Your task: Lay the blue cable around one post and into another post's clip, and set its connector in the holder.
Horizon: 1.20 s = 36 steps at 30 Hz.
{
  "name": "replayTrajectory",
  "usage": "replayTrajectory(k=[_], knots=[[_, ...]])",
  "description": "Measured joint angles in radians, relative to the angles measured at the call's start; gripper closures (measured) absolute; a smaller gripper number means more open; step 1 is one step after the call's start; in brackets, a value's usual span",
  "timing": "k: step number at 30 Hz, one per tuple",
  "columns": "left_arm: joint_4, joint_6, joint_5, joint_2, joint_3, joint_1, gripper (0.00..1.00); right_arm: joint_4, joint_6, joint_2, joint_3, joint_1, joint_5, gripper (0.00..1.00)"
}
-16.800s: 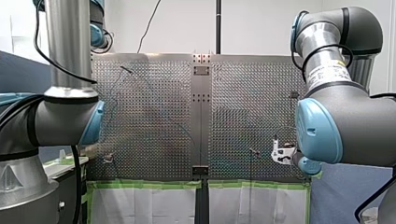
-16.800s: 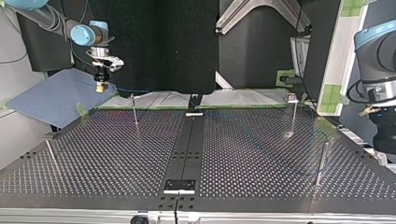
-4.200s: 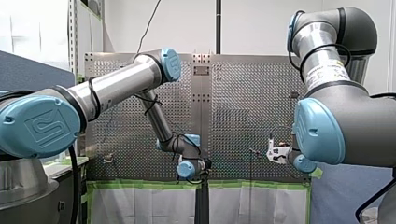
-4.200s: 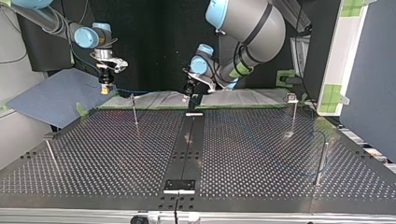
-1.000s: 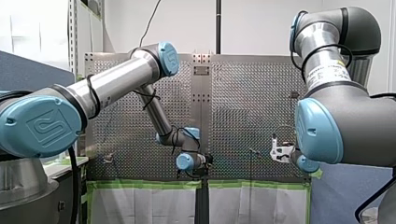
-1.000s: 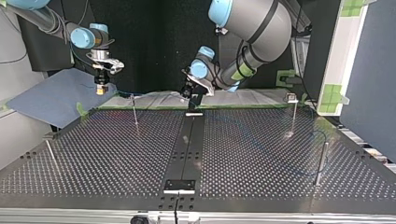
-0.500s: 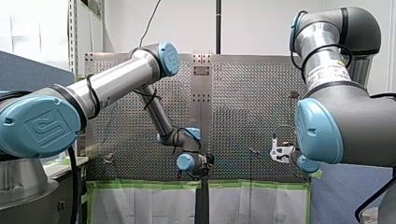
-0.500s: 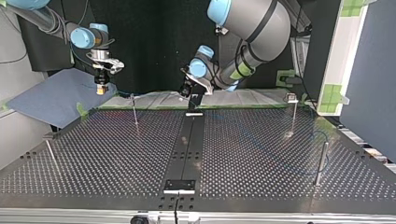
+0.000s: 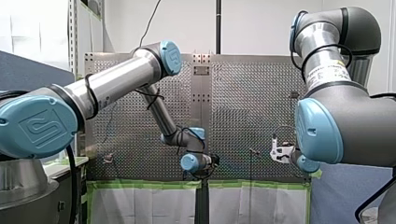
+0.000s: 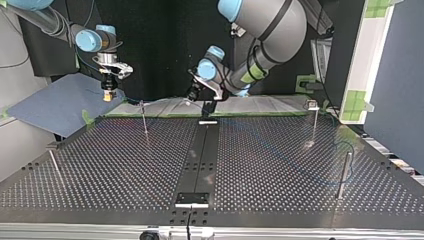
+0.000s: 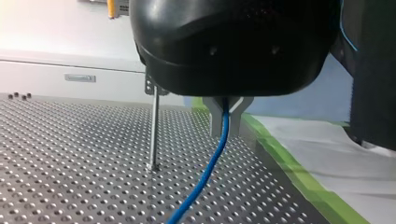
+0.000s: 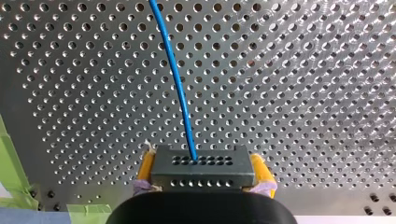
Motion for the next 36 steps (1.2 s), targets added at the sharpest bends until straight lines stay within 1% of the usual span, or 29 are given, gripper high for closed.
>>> replayTrajectory(k=[3, 7, 13, 22, 28, 36], knots=[[-0.004, -0.006, -0.012, 0.000, 0.011, -0.013, 0.99, 0.002, 0.000, 0.000, 0.000, -0.004, 0.001, 1.00], [-0.008, -0.016, -0.033, 0.000, 0.024, -0.032, 0.99, 0.004, 0.003, 0.000, 0.000, -0.013, 0.005, 1.00], [-0.016, -0.036, -0.049, 0.000, 0.039, -0.057, 0.99, 0.008, 0.006, 0.000, -0.002, -0.032, 0.005, 1.00], [-0.023, -0.058, -0.073, -0.001, 0.051, -0.087, 0.99, 0.029, 0.009, 0.000, -0.015, -0.058, 0.005, 1.00], [-0.023, -0.089, -0.076, -0.001, 0.065, -0.107, 0.99, 0.039, 0.012, 0.000, -0.029, -0.070, 0.004, 1.00], [-0.047, -0.109, -0.083, -0.001, 0.099, -0.135, 0.99, 0.062, 0.012, 0.000, -0.047, -0.087, 0.002, 1.00]])
